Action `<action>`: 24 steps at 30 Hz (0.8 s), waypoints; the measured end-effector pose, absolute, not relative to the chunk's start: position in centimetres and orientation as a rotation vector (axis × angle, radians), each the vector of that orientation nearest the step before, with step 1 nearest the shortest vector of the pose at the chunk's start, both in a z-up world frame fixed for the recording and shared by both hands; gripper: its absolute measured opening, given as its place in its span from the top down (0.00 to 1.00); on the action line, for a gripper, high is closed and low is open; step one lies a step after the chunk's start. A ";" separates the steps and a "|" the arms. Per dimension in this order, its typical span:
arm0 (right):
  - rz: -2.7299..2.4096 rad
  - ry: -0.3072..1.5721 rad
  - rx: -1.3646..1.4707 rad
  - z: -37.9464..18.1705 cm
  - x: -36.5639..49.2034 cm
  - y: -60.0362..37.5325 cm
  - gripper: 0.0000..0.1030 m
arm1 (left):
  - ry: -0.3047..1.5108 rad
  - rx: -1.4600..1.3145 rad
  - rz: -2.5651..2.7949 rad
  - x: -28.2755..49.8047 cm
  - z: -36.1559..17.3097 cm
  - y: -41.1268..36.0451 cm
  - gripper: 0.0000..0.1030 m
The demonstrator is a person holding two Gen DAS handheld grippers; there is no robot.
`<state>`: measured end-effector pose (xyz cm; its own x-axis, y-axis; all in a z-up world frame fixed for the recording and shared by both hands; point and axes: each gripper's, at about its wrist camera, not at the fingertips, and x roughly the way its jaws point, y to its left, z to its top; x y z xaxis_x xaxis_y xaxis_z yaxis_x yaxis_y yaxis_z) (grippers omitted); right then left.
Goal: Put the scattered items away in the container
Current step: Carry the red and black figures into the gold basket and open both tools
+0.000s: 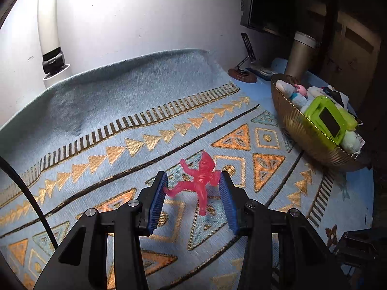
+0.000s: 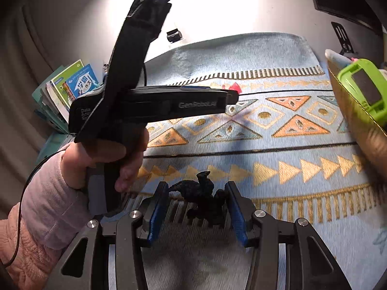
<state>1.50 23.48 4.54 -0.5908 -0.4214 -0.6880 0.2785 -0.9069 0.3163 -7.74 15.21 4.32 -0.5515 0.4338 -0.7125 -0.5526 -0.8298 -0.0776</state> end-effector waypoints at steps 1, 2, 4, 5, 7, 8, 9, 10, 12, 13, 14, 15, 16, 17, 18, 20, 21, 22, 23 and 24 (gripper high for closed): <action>-2.492 -0.255 1.140 4.7 2.4 23.8 0.54 | 0.204 -1.015 2.350 -6.9 4.6 15.1 0.60; -2.502 -0.263 1.140 4.9 3.3 24.3 0.54 | 0.199 -1.011 2.346 -6.1 4.8 15.2 0.60; -2.521 -0.291 1.154 5.1 4.9 25.3 0.54 | 0.213 -1.006 2.331 -4.5 5.3 15.7 0.60; -2.528 -0.306 1.166 5.3 5.6 25.9 0.54 | 0.226 -0.996 2.331 -3.6 5.6 15.9 0.60; -2.563 -0.332 1.162 5.8 7.1 27.3 0.54 | 0.235 -0.978 2.322 -2.0 6.2 16.7 0.60; -2.584 -0.345 1.155 6.1 7.8 28.0 0.54 | 0.233 -0.969 2.313 -1.3 6.7 17.2 0.60; -2.607 -0.362 1.147 6.5 8.5 28.8 0.54 | 0.229 -0.955 2.305 -0.7 7.2 17.7 0.60; -2.631 -0.381 1.136 7.0 9.2 29.7 0.54 | 0.224 -0.938 2.299 -0.1 7.8 18.1 0.60; -2.685 -0.408 1.108 8.2 10.5 31.6 0.54 | 0.208 -0.907 2.287 1.0 9.0 19.4 0.60; -2.718 -0.415 1.091 9.0 11.1 32.5 0.54 | 0.198 -0.887 2.278 1.5 9.7 20.0 0.60; -2.753 -0.420 1.067 9.8 11.7 33.5 0.54 | 0.190 -0.865 2.267 1.8 10.4 20.7 0.60; -2.790 -0.426 1.039 10.7 12.2 34.5 0.54 | 0.185 -0.844 2.256 2.0 11.2 21.6 0.60; -2.831 -0.437 1.007 11.6 12.6 35.7 0.54 | 0.180 -0.822 2.249 2.1 12.0 22.6 0.60; -2.872 -0.453 0.977 12.4 12.9 37.0 0.54 | 0.171 -0.806 2.238 2.2 12.7 23.6 0.60; -2.913 -0.478 0.950 13.3 13.1 38.3 0.54 | 0.158 -0.797 2.217 2.0 13.3 24.6 0.60; -2.993 -0.558 0.914 15.0 12.9 41.3 0.54 | 0.122 -0.778 2.179 1.5 14.5 26.5 0.60; -3.030 -0.620 0.911 15.7 12.4 42.9 0.54 | 0.114 -0.770 2.166 1.1 15.0 27.4 0.60; -3.057 -0.697 0.925 16.2 12.0 44.6 0.54 | 0.115 -0.764 2.163 0.6 15.4 28.4 0.60; -3.064 -0.779 0.951 16.4 11.3 46.3 0.54 | 0.110 -0.763 2.160 -0.1 15.7 29.4 0.60; -3.056 -0.861 0.965 16.4 10.5 48.0 0.54 | 0.096 -0.767 2.150 -0.9 16.0 30.4 0.60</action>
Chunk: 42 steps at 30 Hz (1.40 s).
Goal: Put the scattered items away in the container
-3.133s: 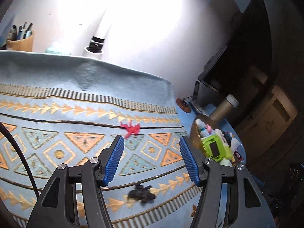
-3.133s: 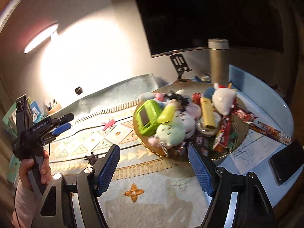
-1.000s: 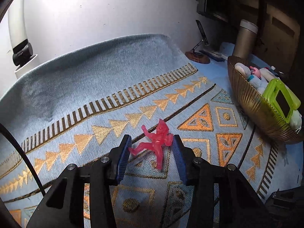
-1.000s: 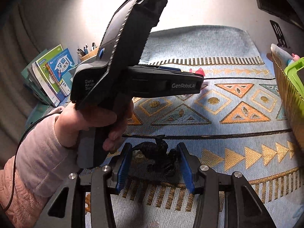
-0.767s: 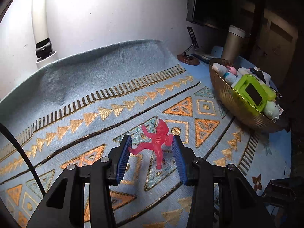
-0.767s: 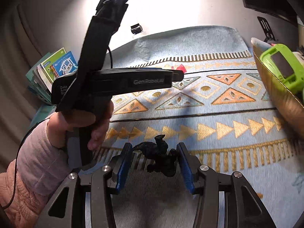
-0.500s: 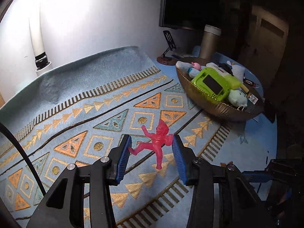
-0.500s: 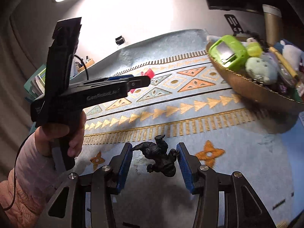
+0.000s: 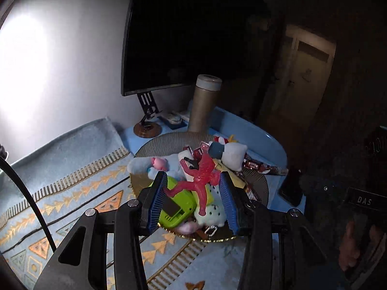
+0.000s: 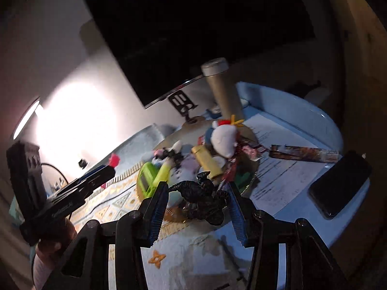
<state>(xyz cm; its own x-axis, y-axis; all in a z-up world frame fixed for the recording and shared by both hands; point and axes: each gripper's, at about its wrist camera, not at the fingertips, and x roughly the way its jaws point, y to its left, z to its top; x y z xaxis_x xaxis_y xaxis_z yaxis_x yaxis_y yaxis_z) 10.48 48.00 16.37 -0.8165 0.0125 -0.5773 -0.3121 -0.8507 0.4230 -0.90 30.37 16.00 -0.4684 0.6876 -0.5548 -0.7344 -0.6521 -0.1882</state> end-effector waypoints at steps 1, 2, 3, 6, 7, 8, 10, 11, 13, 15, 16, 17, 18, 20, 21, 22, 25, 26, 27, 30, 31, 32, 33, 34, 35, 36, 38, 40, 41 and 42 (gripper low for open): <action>2.712 0.826 -0.858 16.2 10.0 49.5 0.54 | 0.079 -0.775 2.139 -1.8 16.2 31.3 0.60; 2.702 0.863 -0.860 16.1 9.2 50.6 0.54 | 0.065 -0.782 2.131 -2.6 16.2 32.2 0.60; 2.688 0.892 -0.864 15.9 8.5 51.7 0.54 | 0.061 -0.787 2.128 -3.4 16.2 33.0 0.60; 2.662 0.990 -0.883 15.2 6.3 53.4 0.54 | 0.076 -0.805 2.110 -5.3 15.3 35.4 0.60; 2.656 1.027 -0.883 14.8 5.6 53.6 0.53 | 0.072 -0.816 2.101 -5.8 14.9 35.9 0.60; 2.649 1.057 -0.884 14.5 4.8 53.9 0.53 | 0.056 -0.832 2.099 -6.4 14.5 36.2 0.58; 2.661 1.095 -0.902 13.9 3.3 53.9 0.52 | 0.004 -0.903 2.104 -7.7 13.6 36.7 0.48; 2.663 1.100 -0.909 13.6 2.7 54.0 0.52 | -0.020 -0.951 2.097 -8.3 13.1 36.9 0.41; 2.649 1.049 -0.912 13.4 2.0 53.8 0.50 | -0.056 -1.017 2.087 -8.9 12.3 36.7 0.40; 2.651 0.981 -0.902 13.7 2.3 53.7 0.44 | -0.059 -1.010 2.114 -8.5 12.0 36.0 0.40; 2.667 0.971 -0.887 13.9 2.6 53.6 0.34 | -0.050 -1.002 2.133 -8.0 12.2 35.6 0.40; 2.680 0.964 -0.872 14.1 3.2 53.5 0.32 | -0.050 -0.995 2.140 -7.6 12.3 35.1 0.40; 2.692 0.951 -0.856 14.4 3.8 53.3 0.32 | -0.063 -0.993 2.135 -7.3 12.5 34.4 0.40; 2.742 0.895 -0.855 15.2 4.6 52.6 0.32 | -0.094 -0.998 2.129 -6.4 13.1 33.1 0.40; 2.750 0.864 -0.866 15.5 5.0 52.1 0.32 | -0.113 -0.996 2.138 -5.9 13.4 32.0 0.40; 2.757 0.841 -0.880 15.8 5.4 51.6 0.32 | -0.127 -0.994 2.155 -5.2 13.6 31.0 0.40; 2.841 0.815 -0.939 16.4 6.9 49.3 0.32 | -0.134 -0.991 2.216 -3.1 14.0 27.3 0.40; 2.867 0.799 -0.962 16.4 7.4 48.3 0.32 | -0.132 -0.993 2.240 -2.3 13.8 25.8 0.40; 2.890 0.776 -0.983 16.2 7.7 47.2 0.32 | -0.130 -1.000 2.250 -1.6 13.5 24.4 0.39; 2.932 0.703 -1.050 15.1 8.6 43.9 0.31 | -0.156 -1.066 2.269 0.5 11.5 19.7 0.39; 2.930 0.694 -1.084 14.4 8.7 42.8 0.31 | -0.164 -1.091 2.286 1.3 10.7 18.1 0.39; 2.929 0.696 -1.121 13.7 8.7 41.7 0.31 | -0.167 -1.113 2.306 2.1 9.9 16.5 0.39; 2.934 0.697 -1.159 12.9 8.8 40.5 0.31 | -0.163 -1.133 2.328 3.0 9.1 15.0 0.39; 2.935 0.676 -1.194 12.3 8.8 39.2 0.31 | -0.155 -1.151 2.354 3.6 8.3 13.4 0.39; 2.930 0.623 -1.222 11.8 8.8 37.7 0.31 | -0.144 -1.166 2.380 4.4 7.5 12.0 0.39; 2.934 0.544 -1.243 11.4 8.8 36.0 0.31 | -0.131 -1.182 2.406 5.1 6.7 10.5 0.39; 2.963 0.393 -1.273 10.5 8.7 32.6 0.31 | -0.112 -1.224 2.465 6.0 5.3 7.8 0.39; 2.984 0.338 -1.303 9.5 8.4 29.9 0.31 | -0.143 -1.262 2.516 6.5 4.2 5.3 0.39; 2.989 0.338 -1.321 8.9 8.1 28.9 0.31 | -0.167 -1.269 2.538 6.8 3.8 4.2 0.39; 2.995 0.346 -1.336 8.4 7.7 28.0 0.31 | -0.182 -1.271 2.569 7.0 3.6 3.2 0.39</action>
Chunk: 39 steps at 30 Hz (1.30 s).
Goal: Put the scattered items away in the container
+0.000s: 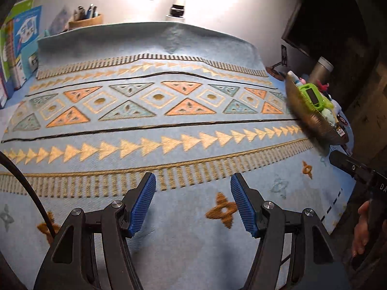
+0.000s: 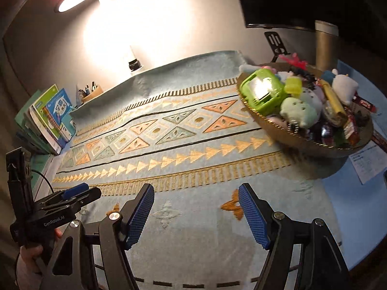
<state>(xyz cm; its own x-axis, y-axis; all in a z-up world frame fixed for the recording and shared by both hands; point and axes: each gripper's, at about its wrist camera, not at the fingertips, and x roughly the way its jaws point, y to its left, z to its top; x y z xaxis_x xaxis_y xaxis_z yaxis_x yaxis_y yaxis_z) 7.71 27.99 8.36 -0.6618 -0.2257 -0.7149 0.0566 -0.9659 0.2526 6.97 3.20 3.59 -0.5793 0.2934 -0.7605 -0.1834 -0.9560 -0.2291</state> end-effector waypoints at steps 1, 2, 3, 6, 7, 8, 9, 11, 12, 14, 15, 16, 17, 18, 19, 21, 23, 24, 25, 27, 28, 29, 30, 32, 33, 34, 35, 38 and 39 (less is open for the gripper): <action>-2.698 -0.312 1.214 7.9 7.3 27.2 0.32 | -0.186 -1.264 2.612 7.3 3.4 2.3 0.39; -2.692 -0.303 1.223 7.4 6.8 26.4 0.31 | -0.179 -1.255 2.656 7.5 3.3 1.5 0.39; -2.695 -0.284 1.231 7.0 6.3 25.8 0.32 | -0.168 -1.252 2.702 7.7 3.1 0.7 0.39; -2.716 -0.176 1.242 5.8 4.9 23.6 0.31 | -0.198 -1.244 2.819 7.8 2.7 -1.5 0.39; -2.725 -0.123 1.243 5.5 4.4 22.8 0.32 | -0.229 -1.243 2.851 7.7 2.6 -2.2 0.39; -2.733 -0.075 1.241 5.1 4.0 22.2 0.32 | -0.250 -1.256 2.871 7.4 2.4 -2.8 0.39; -2.743 -0.038 1.237 4.7 3.5 21.6 0.32 | -0.268 -1.266 2.873 7.0 2.2 -3.2 0.39; -2.763 0.013 1.229 4.1 2.7 20.9 0.31 | -0.304 -1.275 2.867 6.3 1.7 -3.8 0.39; -2.764 0.034 1.231 3.8 2.2 20.6 0.31 | -0.309 -1.280 2.859 6.0 1.4 -3.9 0.39; -2.734 0.094 1.267 2.9 1.3 19.9 0.31 | -0.292 -1.289 2.837 5.7 0.9 -3.8 0.39; -2.719 0.123 1.290 2.4 1.0 19.6 0.31 | -0.286 -1.310 2.822 5.5 0.6 -3.6 0.39; -2.713 0.144 1.309 1.9 0.8 19.4 0.31 | -0.283 -1.299 2.827 5.5 0.7 -3.6 0.39; -2.709 0.150 1.317 1.5 0.6 19.3 0.27 | -0.298 -1.292 2.820 5.4 0.7 -3.7 0.39; -2.712 0.133 1.320 1.5 0.6 19.5 0.23 | -0.308 -1.289 2.817 5.3 0.6 -3.8 0.37; -2.714 0.123 1.341 1.3 0.4 19.6 0.11 | -0.316 -1.287 2.806 5.3 0.6 -3.8 0.35; -2.662 0.086 1.354 1.0 0.0 19.8 0.00 | -0.289 -1.293 2.791 5.1 0.5 -3.3 0.24; -2.663 0.136 1.361 0.9 0.0 19.4 0.00 | -0.222 -1.318 2.797 4.9 0.5 -2.6 0.22; -2.663 0.131 1.361 0.8 -0.1 19.5 0.00 | -0.188 -1.333 2.797 4.8 0.4 -2.2 0.17; -2.663 0.130 1.361 0.8 -0.1 19.5 0.00 | -0.153 -1.344 2.787 4.7 0.3 -1.8 0.13; -2.663 0.131 1.361 0.8 -0.1 19.5 0.00 | -0.057 -1.374 2.748 4.2 -0.1 -0.7 0.00; -2.663 0.131 1.361 0.8 0.0 19.5 0.00 | 0.030 -1.404 2.749 4.1 -0.3 0.0 0.00; -2.663 0.130 1.361 0.8 -0.1 19.5 0.00 | 0.055 -1.395 2.749 4.1 -0.3 0.3 0.00; -2.663 0.131 1.361 0.8 -0.1 19.5 0.00 | 0.051 -1.396 2.744 4.2 -0.3 0.3 0.00; -2.664 0.130 1.361 0.7 0.0 19.5 0.00 | 0.045 -1.396 2.741 4.2 -0.3 0.1 0.00; -2.664 0.130 1.361 0.8 0.0 19.5 0.00 | 0.045 -1.396 2.741 4.2 -0.3 0.1 0.00; -2.663 0.130 1.361 0.8 0.0 19.5 0.00 | 0.042 -1.396 2.741 4.1 -0.3 0.0 0.00; -2.663 0.131 1.361 0.8 -0.1 19.5 0.00 | 0.041 -1.396 2.741 4.2 -0.3 0.0 0.00; -2.664 0.130 1.361 0.8 0.0 19.5 0.00 | 0.042 -1.396 2.740 4.1 -0.3 -0.1 0.00; -2.664 0.130 1.361 0.8 0.0 19.5 0.00 | 0.040 -1.396 2.740 4.1 -0.3 -0.1 0.00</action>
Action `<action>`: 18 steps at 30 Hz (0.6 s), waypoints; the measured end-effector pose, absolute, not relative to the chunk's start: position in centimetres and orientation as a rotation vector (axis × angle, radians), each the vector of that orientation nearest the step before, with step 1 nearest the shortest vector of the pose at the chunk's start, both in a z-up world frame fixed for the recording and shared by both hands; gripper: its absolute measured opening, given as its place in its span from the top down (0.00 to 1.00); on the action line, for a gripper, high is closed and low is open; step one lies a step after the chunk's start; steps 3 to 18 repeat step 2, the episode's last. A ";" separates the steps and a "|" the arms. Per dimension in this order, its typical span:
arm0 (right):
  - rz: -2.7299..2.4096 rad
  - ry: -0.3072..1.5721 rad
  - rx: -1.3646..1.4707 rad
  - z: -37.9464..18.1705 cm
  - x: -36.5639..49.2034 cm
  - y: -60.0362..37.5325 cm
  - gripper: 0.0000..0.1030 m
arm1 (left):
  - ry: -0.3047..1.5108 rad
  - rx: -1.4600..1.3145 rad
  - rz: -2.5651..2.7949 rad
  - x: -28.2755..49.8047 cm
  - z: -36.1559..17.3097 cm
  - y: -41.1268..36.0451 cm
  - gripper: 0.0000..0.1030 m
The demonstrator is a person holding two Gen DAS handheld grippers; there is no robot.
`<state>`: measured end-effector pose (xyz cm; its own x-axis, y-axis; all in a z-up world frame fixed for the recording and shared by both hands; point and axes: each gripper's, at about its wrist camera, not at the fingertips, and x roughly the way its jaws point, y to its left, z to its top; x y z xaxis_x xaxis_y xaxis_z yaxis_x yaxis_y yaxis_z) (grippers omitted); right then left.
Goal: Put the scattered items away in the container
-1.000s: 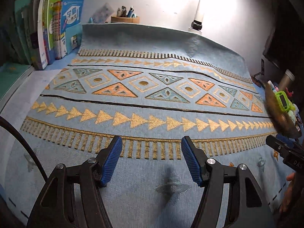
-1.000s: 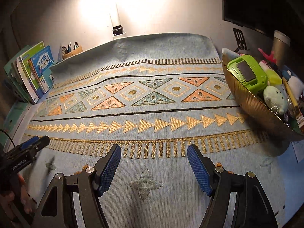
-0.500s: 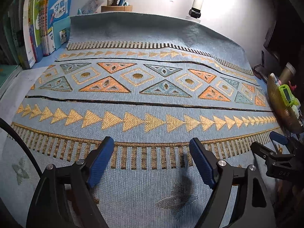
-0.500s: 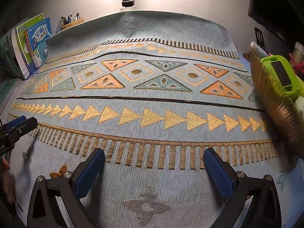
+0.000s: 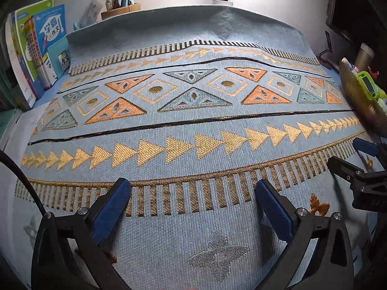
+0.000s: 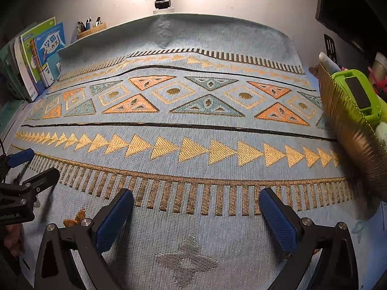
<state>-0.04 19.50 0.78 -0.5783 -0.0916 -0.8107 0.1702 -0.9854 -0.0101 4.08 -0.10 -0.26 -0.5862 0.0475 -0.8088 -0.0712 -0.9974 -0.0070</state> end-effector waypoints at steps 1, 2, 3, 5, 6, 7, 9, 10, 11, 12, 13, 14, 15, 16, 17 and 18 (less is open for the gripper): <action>-2.664 0.130 1.361 0.8 0.0 19.5 0.00 | 0.037 -1.395 2.740 4.1 -0.3 -0.1 0.00; -2.664 0.130 1.361 0.8 -0.1 19.5 0.00 | 0.035 -1.396 2.741 4.1 -0.2 -0.2 0.00; -2.664 0.130 1.361 0.8 -0.1 19.5 0.00 | 0.035 -1.396 2.741 4.1 -0.2 -0.2 0.00; -2.664 0.130 1.361 0.8 -0.1 19.5 0.00 | 0.035 -1.396 2.741 4.1 -0.2 -0.2 0.00; -2.664 0.130 1.361 0.8 -0.1 19.5 0.00 | 0.035 -1.396 2.741 4.1 -0.2 -0.2 0.00; -2.664 0.130 1.361 0.8 -0.1 19.5 0.00 | 0.035 -1.396 2.741 4.1 -0.2 -0.2 0.00; -2.664 0.130 1.361 0.8 -0.1 19.5 0.00 | 0.035 -1.396 2.741 4.1 -0.2 -0.2 0.00; -2.664 0.130 1.361 0.8 -0.1 19.5 0.00 | 0.035 -1.396 2.741 4.1 -0.2 -0.2 0.00; -2.664 0.130 1.361 0.8 -0.1 19.5 0.00 | 0.035 -1.396 2.741 4.1 -0.2 -0.2 0.00; -2.664 0.130 1.361 0.8 -0.1 19.5 0.00 | 0.035 -1.396 2.741 4.1 -0.2 -0.2 0.00; -2.664 0.130 1.361 0.8 -0.1 19.5 0.00 | 0.035 -1.396 2.741 4.1 -0.2 -0.2 0.00; -2.664 0.130 1.361 0.8 -0.1 19.5 0.00 | 0.035 -1.396 2.741 4.1 -0.2 -0.2 0.00; -2.664 0.130 1.361 0.8 -0.1 19.5 0.00 | 0.035 -1.396 2.741 4.1 -0.2 -0.2 0.00; -2.664 0.130 1.361 0.8 -0.1 19.5 0.00 | 0.035 -1.396 2.741 4.1 -0.2 -0.2 0.00; -2.664 0.130 1.361 0.8 -0.1 19.5 0.00 | 0.035 -1.396 2.741 4.1 -0.2 -0.2 0.00; -2.664 0.130 1.361 0.8 -0.1 19.5 0.00 | 0.035 -1.396 2.741 4.1 -0.2 -0.2 0.00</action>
